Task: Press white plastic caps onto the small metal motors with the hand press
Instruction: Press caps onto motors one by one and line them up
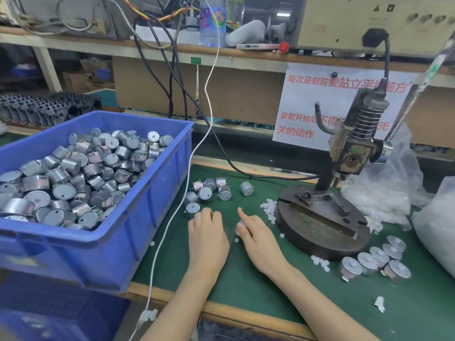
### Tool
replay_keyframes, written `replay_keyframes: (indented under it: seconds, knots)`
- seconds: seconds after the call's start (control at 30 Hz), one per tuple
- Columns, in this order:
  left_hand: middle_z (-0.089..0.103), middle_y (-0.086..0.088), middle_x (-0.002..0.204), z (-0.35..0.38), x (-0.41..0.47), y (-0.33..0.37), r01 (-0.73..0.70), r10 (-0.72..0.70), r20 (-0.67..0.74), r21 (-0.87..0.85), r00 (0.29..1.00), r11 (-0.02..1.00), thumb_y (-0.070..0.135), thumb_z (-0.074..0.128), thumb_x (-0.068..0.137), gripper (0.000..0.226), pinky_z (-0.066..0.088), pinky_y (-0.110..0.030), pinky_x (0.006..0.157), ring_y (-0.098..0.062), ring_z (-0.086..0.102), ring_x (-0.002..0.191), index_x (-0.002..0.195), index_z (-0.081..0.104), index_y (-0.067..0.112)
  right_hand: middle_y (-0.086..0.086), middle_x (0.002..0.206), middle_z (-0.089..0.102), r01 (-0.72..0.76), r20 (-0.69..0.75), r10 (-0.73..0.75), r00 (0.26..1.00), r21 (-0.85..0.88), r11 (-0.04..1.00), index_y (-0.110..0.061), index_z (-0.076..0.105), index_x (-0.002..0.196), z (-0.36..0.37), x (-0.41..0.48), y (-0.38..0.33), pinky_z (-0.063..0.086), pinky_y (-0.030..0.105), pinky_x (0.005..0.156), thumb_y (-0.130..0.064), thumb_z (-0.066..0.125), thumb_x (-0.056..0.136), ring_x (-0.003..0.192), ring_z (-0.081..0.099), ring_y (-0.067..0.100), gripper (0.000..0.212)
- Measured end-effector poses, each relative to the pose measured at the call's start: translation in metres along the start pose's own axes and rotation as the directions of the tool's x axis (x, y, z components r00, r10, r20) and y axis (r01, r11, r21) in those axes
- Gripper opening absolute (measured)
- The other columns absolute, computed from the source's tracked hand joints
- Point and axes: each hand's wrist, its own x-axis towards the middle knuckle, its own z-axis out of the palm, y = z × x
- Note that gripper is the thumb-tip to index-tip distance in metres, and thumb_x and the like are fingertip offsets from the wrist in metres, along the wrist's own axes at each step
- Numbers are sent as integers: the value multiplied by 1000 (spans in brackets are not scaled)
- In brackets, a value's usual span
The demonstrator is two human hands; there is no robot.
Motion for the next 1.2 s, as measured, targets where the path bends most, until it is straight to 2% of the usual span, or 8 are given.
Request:
replay_keyframes:
  seconds: [0.13,0.3,0.47,0.67,0.77,0.9,1.1,1.2]
  knots:
    - [46,-2,114,5,1,-4,62,-66,56,63,996,996,13,40,87,26,29,-30,86,-22,42,107,111,49,16,-5,101,48,-17,11,17,1000,25,1000,-17,35,143,0,1,1,26,9,82,-21,35,101,97,43,5,42]
    - [49,-5,110,6,2,-6,95,-99,42,87,994,992,14,39,91,22,30,-31,83,-24,44,103,110,51,14,-5,100,47,-4,21,4,1000,-6,1000,-16,36,142,1,1,2,25,9,82,-20,35,101,97,41,5,41]
    - [47,-3,112,5,2,-7,93,-94,47,21,994,995,5,38,90,30,27,-27,84,-21,42,104,116,48,15,-5,100,48,8,22,-8,1000,-7,1000,-18,37,142,0,0,2,28,13,87,-21,35,101,102,46,9,41]
    - [44,-4,114,1,0,-8,65,-63,60,-32,996,997,-7,40,83,43,29,-25,89,-21,41,103,120,47,14,-1,104,47,59,37,-55,998,-107,993,-19,32,144,1,-1,1,33,20,90,-24,35,101,105,48,15,43]
    - [46,-6,113,0,-1,-9,78,-74,56,-83,996,993,-8,40,84,43,31,-26,89,-23,42,101,120,49,13,3,113,47,118,44,-111,993,-207,971,-18,27,146,3,-2,0,36,25,90,-25,34,101,105,48,19,46]
    - [48,-9,113,1,-2,-11,95,-90,34,-191,995,977,-8,42,88,38,33,-27,89,-25,46,103,120,53,9,3,116,43,172,72,-158,985,-282,944,-18,21,148,6,-5,1,38,26,85,-27,34,101,102,47,20,50]
    - [50,-10,112,0,-1,-12,118,-116,29,-406,993,906,-3,45,92,27,42,-31,87,-26,54,98,114,58,3,6,120,40,199,107,-171,979,-365,909,-17,13,149,10,-6,0,40,28,87,-28,32,101,100,47,21,53]
    - [51,-7,105,-3,0,-12,122,-142,0,-506,990,854,-4,49,90,21,38,-18,79,-20,56,86,106,61,2,8,121,41,215,127,-179,976,-400,891,-16,12,149,9,-4,1,39,30,88,-28,31,102,102,47,24,53]
